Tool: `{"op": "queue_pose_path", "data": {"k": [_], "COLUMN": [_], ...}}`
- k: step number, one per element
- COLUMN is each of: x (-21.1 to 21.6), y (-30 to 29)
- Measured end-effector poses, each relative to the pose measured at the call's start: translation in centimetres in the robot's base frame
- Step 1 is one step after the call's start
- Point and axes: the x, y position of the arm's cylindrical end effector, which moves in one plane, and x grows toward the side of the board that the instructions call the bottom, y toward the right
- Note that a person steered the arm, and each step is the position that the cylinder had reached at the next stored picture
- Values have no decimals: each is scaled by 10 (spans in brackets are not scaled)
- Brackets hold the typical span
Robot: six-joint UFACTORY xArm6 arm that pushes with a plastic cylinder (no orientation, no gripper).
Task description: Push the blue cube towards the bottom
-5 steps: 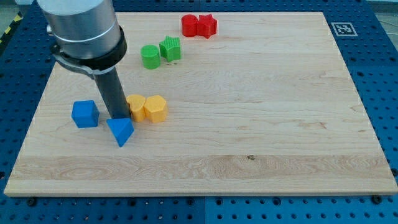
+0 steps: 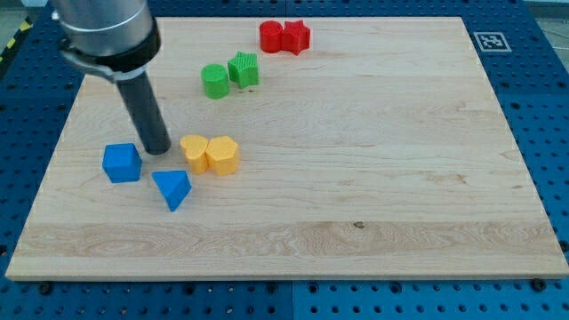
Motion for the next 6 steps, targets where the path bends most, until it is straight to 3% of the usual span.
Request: {"op": "queue_pose_path", "data": {"k": [4, 6], "x": [-13, 8], "y": [-111, -47]}}
